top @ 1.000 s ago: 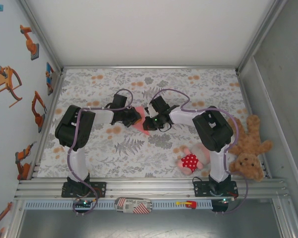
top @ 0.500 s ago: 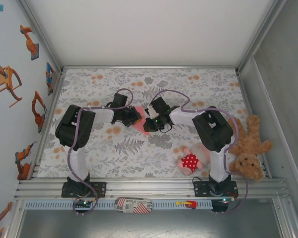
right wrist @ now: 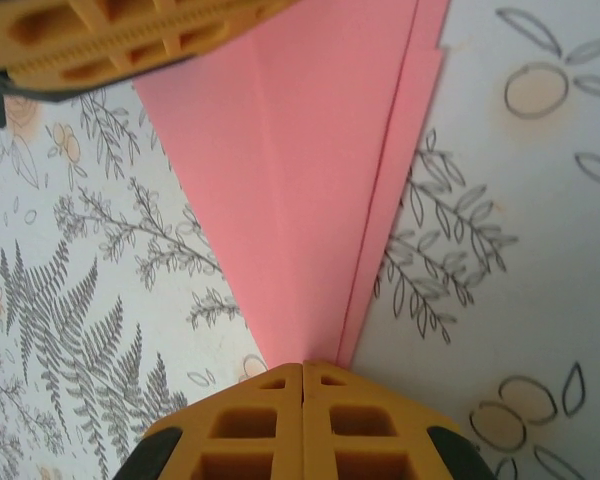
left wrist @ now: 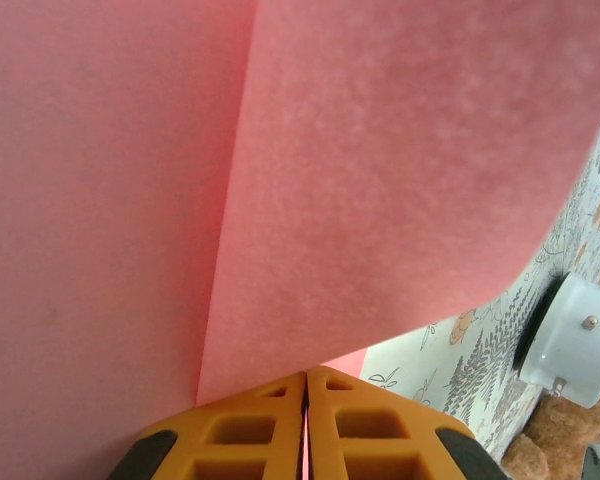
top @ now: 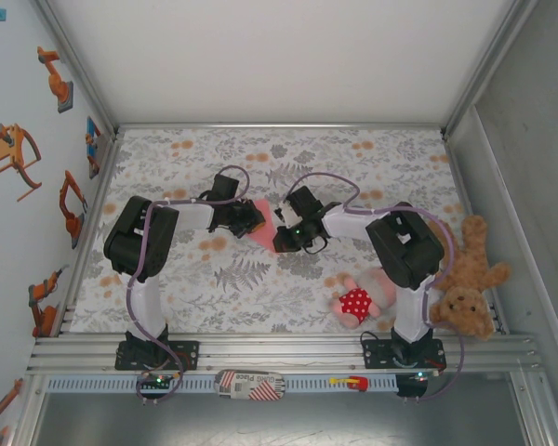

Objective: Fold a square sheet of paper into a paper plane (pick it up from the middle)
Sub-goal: Fourth fold the wing at the center of the table.

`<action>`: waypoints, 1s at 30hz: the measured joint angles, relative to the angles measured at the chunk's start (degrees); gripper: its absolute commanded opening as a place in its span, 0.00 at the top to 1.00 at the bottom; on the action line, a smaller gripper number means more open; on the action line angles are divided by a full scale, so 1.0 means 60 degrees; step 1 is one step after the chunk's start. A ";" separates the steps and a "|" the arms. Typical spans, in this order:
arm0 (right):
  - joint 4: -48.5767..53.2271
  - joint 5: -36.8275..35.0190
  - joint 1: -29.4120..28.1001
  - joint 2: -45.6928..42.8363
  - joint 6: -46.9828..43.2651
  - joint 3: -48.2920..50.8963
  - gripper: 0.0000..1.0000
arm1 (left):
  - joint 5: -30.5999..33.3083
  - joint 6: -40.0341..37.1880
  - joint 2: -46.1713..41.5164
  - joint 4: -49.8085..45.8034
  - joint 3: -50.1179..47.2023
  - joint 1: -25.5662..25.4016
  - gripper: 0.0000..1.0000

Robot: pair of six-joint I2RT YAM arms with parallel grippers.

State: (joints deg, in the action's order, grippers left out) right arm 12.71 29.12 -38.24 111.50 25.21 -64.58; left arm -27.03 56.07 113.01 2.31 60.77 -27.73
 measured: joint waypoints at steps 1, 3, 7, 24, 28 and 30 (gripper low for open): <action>0.0062 0.0000 0.0000 -0.0055 -0.0011 0.0058 0.98 | 0.0000 0.0000 0.0000 0.0000 0.0000 0.0000 0.89; 0.0178 0.0004 0.0000 -0.0142 -0.0047 0.0135 0.98 | 0.0000 0.0004 0.0000 0.0000 0.0004 0.0000 0.89; 0.0321 0.0022 0.0000 -0.0219 -0.0102 0.0211 0.98 | 0.0000 0.0000 0.0000 0.0000 0.0007 0.0000 0.89; -0.0470 0.0069 0.0000 -0.0998 0.0415 0.0277 1.00 | -0.0004 0.0000 0.0004 -0.0022 0.0022 0.0000 0.89; -0.0703 0.0051 -0.0007 -0.0208 0.0619 -0.0441 1.00 | -0.0007 0.0000 0.0004 -0.0022 0.0022 0.0000 0.89; -0.0696 0.0011 -0.0018 0.0149 0.0652 -0.0692 1.00 | -0.0018 0.0000 0.0004 -0.0022 0.0025 0.0000 0.89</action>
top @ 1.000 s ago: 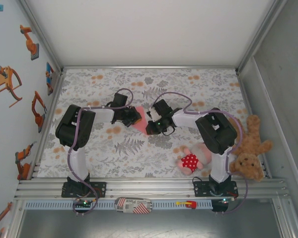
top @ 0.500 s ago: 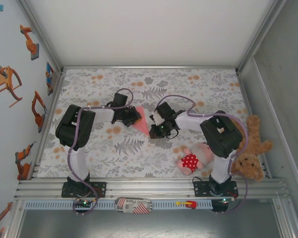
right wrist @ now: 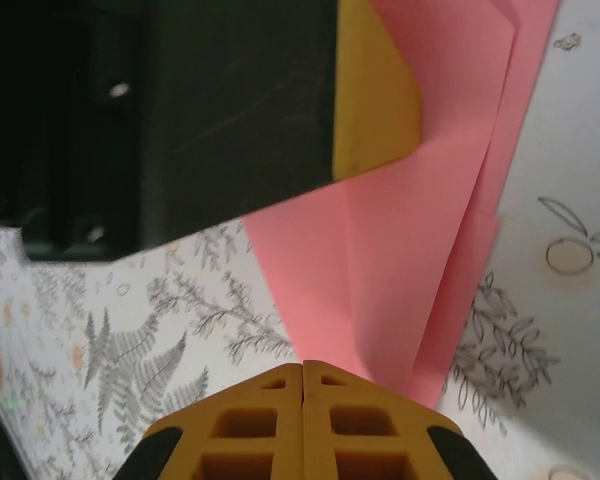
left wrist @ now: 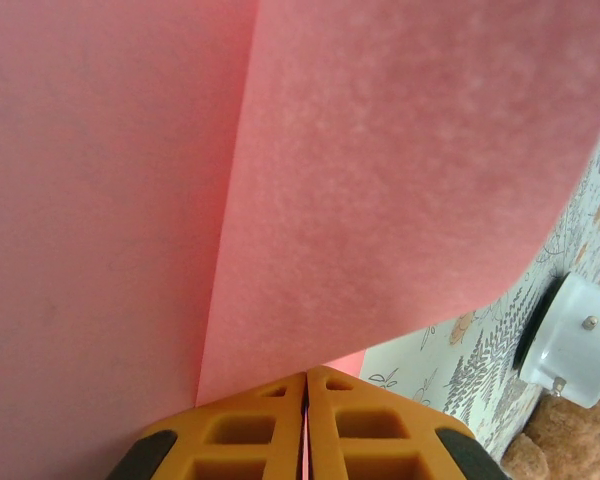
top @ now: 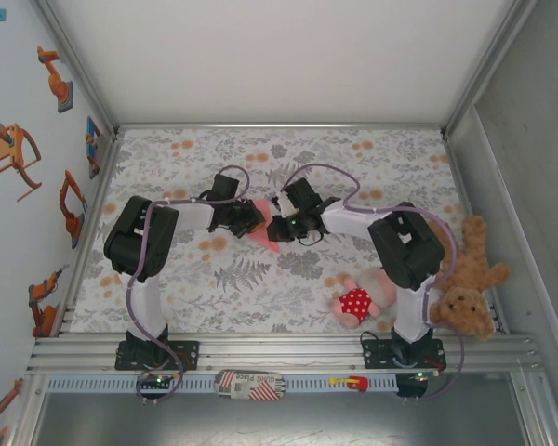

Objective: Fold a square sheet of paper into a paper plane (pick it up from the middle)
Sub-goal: Fourth fold the wing at the center of the table.

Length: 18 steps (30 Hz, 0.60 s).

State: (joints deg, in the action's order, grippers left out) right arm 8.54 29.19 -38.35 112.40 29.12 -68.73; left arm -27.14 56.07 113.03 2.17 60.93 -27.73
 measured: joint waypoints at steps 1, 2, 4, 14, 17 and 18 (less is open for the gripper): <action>0.0022 -0.0015 0.0000 0.0138 0.0000 -0.0091 1.00 | -0.0004 0.0000 0.0000 -0.0004 0.0004 0.0000 0.89; 0.0029 -0.0033 0.0000 0.0280 0.0000 -0.0160 1.00 | -0.0015 0.0000 0.0000 -0.0011 0.0011 0.0000 0.89; 0.0069 -0.0062 -0.0007 0.0441 -0.0004 -0.0204 1.00 | -0.0025 0.0000 0.0000 -0.0018 0.0018 0.0000 0.89; 0.0401 -0.0302 -0.0018 0.0543 -0.0153 -0.0204 1.00 | 0.0018 -0.0291 -0.0087 -0.0495 0.0186 0.0000 0.88; 0.0423 -0.0277 -0.0018 0.0528 -0.0317 -0.0164 1.00 | 0.0076 -0.0514 -0.0375 -0.0805 0.0149 0.0000 0.88; 0.0408 -0.0251 -0.0015 0.0499 -0.0372 -0.0106 1.00 | 0.0098 -0.0597 -0.0568 -0.0849 0.0084 0.0000 0.88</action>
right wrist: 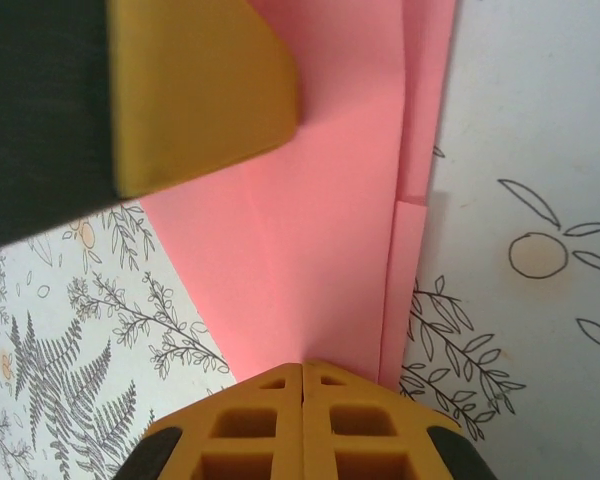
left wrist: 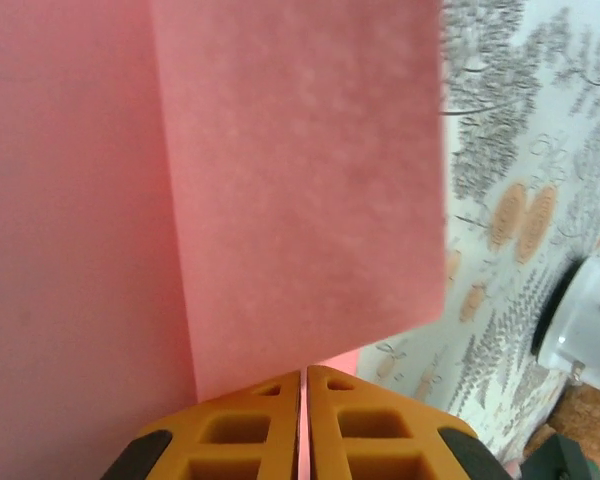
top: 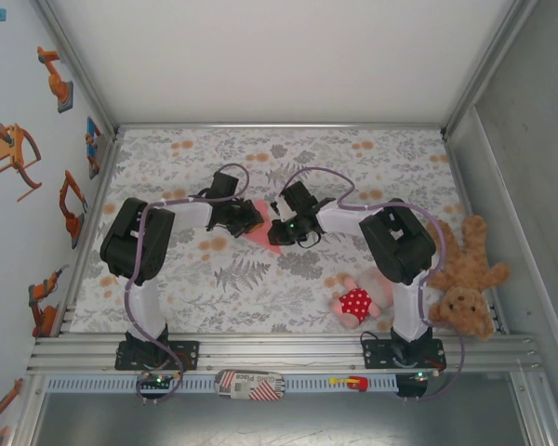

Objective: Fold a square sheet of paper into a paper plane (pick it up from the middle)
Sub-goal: Fourth fold the wing at the center of the table.

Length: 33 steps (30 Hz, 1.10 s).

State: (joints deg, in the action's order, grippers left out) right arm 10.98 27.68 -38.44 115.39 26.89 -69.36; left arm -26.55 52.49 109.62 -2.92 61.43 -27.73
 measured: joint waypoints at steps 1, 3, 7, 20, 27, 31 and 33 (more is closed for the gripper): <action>-0.0015 0.0036 0.0000 -0.0047 -0.0047 0.0073 1.00 | 0.0004 -0.0080 -0.0219 -0.0025 -0.0080 0.0000 0.88; 0.0007 0.0157 0.0000 -0.0200 -0.0178 0.0310 1.00 | 0.0033 -0.0197 -0.0801 0.0047 -0.0353 -0.0018 0.89; 0.0106 0.0423 0.0000 -0.0361 -0.0255 0.0557 1.00 | 0.0087 -0.0302 -0.1523 0.0463 -0.0973 -0.0270 0.90; 0.0131 0.0641 0.0007 -0.0372 -0.0237 0.0619 1.00 | -0.0087 -0.0317 -0.0747 0.1111 -0.1464 -0.0878 0.91; 0.0204 0.0641 0.0007 -0.0372 -0.0237 0.0619 1.00 | -0.0273 -0.0368 -0.0288 0.1264 -0.1315 -0.0834 0.91; 0.0233 0.0608 0.0007 -0.0375 -0.0240 0.0627 1.00 | -0.0357 -0.0594 -0.0248 0.1118 -0.1257 -0.0703 0.90; 0.0226 0.0583 0.0007 -0.0382 -0.0244 0.0648 1.00 | -0.0430 -0.0736 -0.0237 0.0922 -0.1184 -0.0590 0.90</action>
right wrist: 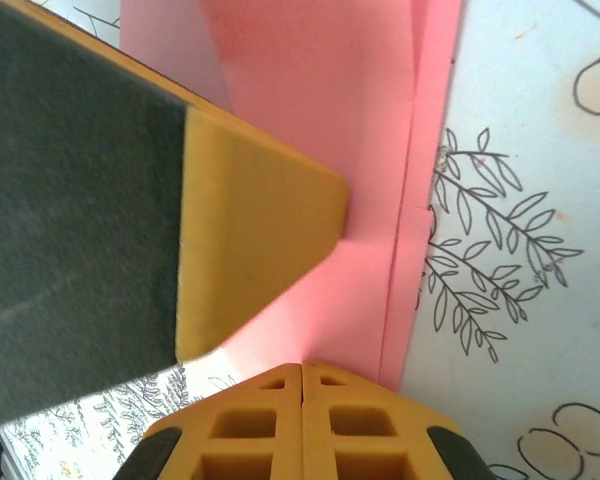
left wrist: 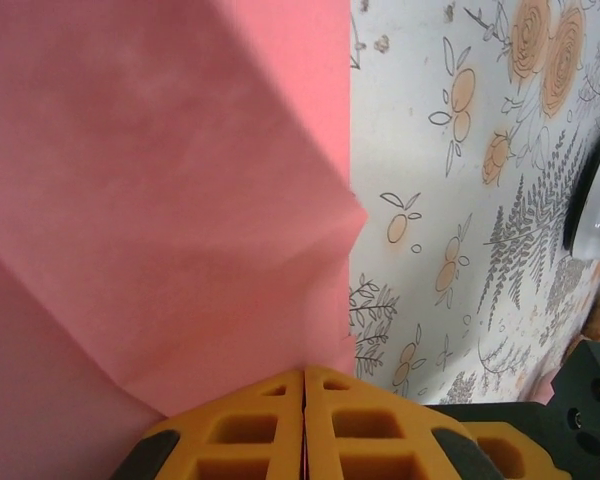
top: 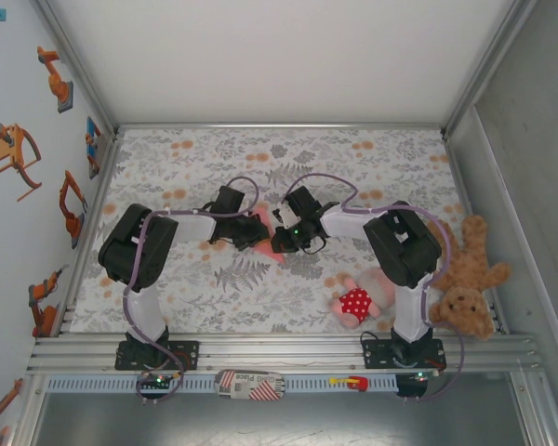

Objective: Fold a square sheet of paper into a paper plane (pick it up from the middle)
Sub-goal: Fourth fold the wing at the center of the table.

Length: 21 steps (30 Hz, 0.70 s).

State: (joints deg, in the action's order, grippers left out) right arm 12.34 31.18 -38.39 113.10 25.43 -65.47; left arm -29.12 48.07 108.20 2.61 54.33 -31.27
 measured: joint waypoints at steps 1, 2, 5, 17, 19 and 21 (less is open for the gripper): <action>-0.0018 -0.0015 0.0000 -0.0011 0.0000 0.0022 1.00 | 0.0004 -0.0109 0.0011 -0.0160 0.0080 0.0098 0.90; -0.0036 -0.0025 0.0000 -0.0022 -0.0004 0.0040 1.00 | 0.0036 -0.0208 0.0036 -0.0310 0.0178 0.0215 0.90; -0.0109 -0.0058 0.0000 -0.0051 -0.0004 0.0102 1.00 | 0.0106 -0.0517 0.0222 -0.0834 0.0637 0.0667 0.90; -0.0237 -0.0102 0.0000 -0.0091 0.0000 0.0193 1.00 | -0.0517 -0.1475 0.1162 -0.2084 0.2098 0.1909 0.90; -0.0277 -0.0102 0.0000 -0.0106 0.0000 0.0219 1.00 | -0.0535 -0.1585 0.1195 -0.2091 0.2138 0.2084 0.90; -0.0288 -0.0102 0.0000 -0.0106 0.0004 0.0226 1.00 | -0.0535 -0.1687 0.1217 -0.2127 0.2189 0.2284 0.90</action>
State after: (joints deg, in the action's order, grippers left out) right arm 10.61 30.57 -38.39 112.46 25.45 -64.12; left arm -32.34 37.95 115.50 -10.15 67.46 -17.56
